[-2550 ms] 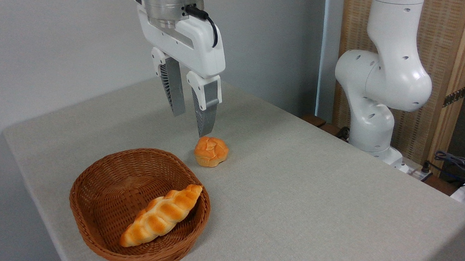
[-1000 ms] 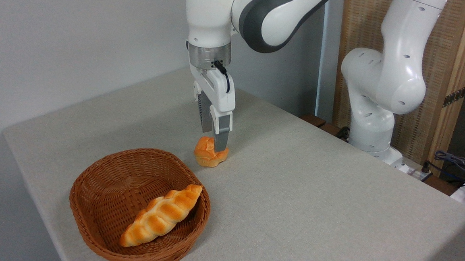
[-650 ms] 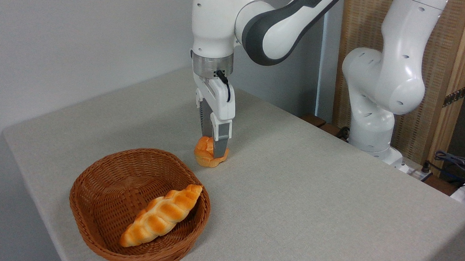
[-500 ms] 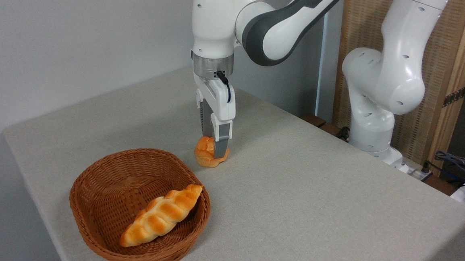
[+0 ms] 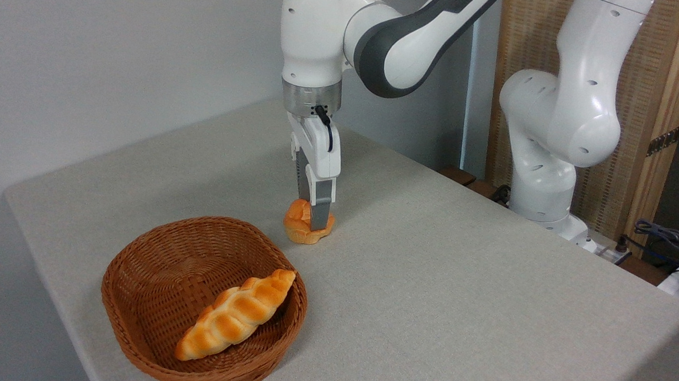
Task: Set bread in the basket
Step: 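Lift the bun and carry it toward the wicker basket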
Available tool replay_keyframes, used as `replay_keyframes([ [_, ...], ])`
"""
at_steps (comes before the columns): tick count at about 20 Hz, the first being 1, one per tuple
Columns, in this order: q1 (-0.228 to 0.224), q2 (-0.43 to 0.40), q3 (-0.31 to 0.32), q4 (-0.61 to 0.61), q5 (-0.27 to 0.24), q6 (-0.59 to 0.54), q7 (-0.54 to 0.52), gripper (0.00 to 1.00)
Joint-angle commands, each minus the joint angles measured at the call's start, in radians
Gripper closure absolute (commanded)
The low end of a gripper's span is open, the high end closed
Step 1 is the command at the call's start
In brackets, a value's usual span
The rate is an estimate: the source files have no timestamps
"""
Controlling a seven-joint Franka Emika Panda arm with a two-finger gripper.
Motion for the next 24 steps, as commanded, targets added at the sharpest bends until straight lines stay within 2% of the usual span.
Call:
replay_keyframes([
  [1,-0.017,-0.004,0.040,-0.014,-0.008,0.019,0.021,0.65],
  [4,-0.017,-0.012,0.043,-0.008,-0.009,0.009,0.021,0.65],
  [7,-0.017,-0.042,0.081,0.002,-0.011,-0.023,0.021,0.65],
  [8,-0.017,-0.048,0.090,0.023,-0.011,-0.059,0.021,0.65],
  [11,-0.025,-0.035,0.113,0.158,-0.009,-0.260,0.044,0.65],
  [13,-0.026,-0.024,0.168,0.245,-0.015,-0.329,0.053,0.64],
  [16,-0.026,0.016,0.185,0.357,-0.026,-0.328,0.051,0.62],
  [18,-0.026,0.080,0.185,0.422,-0.076,-0.310,0.050,0.60],
  [20,-0.026,0.167,0.185,0.505,-0.113,-0.255,0.051,0.55],
  [22,-0.026,0.233,0.184,0.534,-0.121,-0.161,0.051,0.55],
  [24,-0.026,0.260,0.181,0.536,-0.118,-0.083,0.055,0.55],
])
